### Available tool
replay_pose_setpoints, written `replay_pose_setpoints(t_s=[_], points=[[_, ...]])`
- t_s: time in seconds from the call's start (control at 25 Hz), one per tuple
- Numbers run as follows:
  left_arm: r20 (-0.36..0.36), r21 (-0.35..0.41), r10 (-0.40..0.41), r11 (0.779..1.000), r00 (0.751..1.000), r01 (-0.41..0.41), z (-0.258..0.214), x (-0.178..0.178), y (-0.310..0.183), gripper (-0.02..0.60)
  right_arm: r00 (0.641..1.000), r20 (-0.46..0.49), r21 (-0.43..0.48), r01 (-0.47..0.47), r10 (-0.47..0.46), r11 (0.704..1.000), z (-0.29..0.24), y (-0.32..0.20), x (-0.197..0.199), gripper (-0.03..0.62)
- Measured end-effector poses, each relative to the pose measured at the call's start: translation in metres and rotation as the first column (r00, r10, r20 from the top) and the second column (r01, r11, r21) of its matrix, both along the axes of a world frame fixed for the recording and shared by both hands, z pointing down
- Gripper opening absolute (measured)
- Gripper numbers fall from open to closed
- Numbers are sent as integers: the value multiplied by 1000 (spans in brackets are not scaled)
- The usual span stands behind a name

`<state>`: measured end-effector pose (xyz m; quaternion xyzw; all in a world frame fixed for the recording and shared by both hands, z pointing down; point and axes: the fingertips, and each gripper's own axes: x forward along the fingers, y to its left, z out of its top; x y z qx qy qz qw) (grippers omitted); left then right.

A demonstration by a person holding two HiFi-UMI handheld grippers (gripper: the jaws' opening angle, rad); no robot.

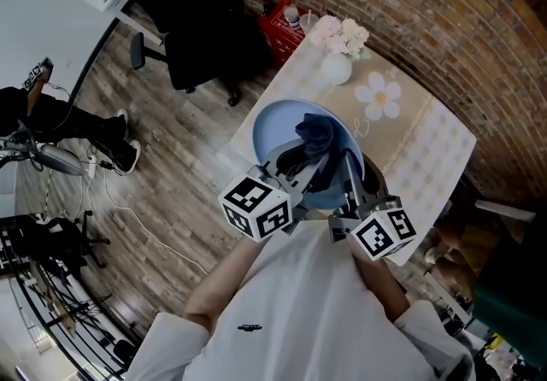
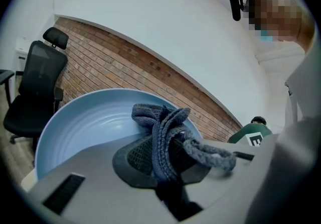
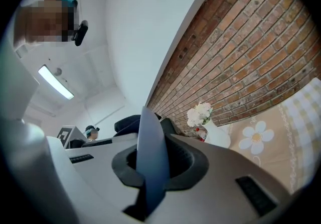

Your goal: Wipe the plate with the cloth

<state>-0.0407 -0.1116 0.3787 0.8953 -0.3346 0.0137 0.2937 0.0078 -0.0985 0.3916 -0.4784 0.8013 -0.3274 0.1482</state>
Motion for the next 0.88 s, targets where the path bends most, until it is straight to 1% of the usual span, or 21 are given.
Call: replay_pose_setpoints(t_s=[0.12,0.24,0.32,0.48,0.64,0.88], points=[[11,14,-20,1000,1000,20,-3,-4,-8,61,1000,4,2,-1,1,1000,-2,-2,1,58],[45,38,-48,998,998,47,-6,-10,-16,61,1000,7,8,-3,3,1000,-5,-4,3,58],[69,49,-73,996,995,70,-6,-15,-21,61,1000,10,12,-5,5,1000,-7,-5,6,58],[93,57,-118,992,989,113,-4,-25,-30,61,1000,20,14,-12,11,1000,-9,-5,13,58],[134,68,-158,986,978,150,2,-33,-36,61,1000,23,11,-21,21,1000,-10,-5,23,58],[163,75,-176,983,971,166,14,-35,-37,61,999,19,19,-38,37,999,-10,-4,35,58]])
